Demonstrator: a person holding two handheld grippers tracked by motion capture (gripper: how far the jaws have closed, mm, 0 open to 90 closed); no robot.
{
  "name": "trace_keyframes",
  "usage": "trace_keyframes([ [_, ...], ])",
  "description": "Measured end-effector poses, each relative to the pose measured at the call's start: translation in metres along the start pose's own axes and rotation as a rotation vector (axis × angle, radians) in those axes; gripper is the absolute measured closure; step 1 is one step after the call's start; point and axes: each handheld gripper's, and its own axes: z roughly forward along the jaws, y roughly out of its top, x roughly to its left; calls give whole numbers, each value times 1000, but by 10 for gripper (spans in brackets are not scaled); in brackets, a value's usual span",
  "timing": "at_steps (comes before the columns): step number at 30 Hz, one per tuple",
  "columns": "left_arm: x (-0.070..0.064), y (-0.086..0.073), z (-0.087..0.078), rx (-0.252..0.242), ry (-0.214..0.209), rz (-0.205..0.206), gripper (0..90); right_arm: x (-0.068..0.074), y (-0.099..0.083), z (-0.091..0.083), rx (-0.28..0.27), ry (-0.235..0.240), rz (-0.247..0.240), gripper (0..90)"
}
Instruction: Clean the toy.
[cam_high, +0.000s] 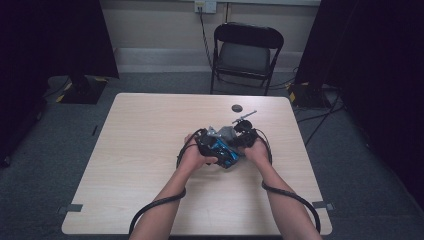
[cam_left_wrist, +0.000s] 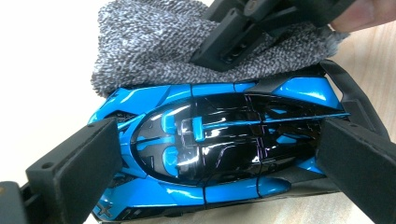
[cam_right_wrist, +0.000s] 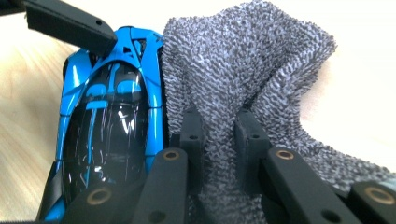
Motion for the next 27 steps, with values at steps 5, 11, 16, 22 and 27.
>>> trace_keyframes([
  [5,0,0,0,3,0,0,0,-2,-4,-4,5,13,-6,763],
  [11,0,1,0,2,2,-2,0,-5,-11,-8,-3,30,7,763],
  [16,-1,0,0,2,2,-2,0,-5,-16,-12,-3,29,-1,763],
  [22,0,0,0,-2,2,-2,0,-7,-23,-16,-11,33,1,762],
  [27,0,0,0,1,2,-1,0,-6,-27,-19,-11,25,-13,761],
])
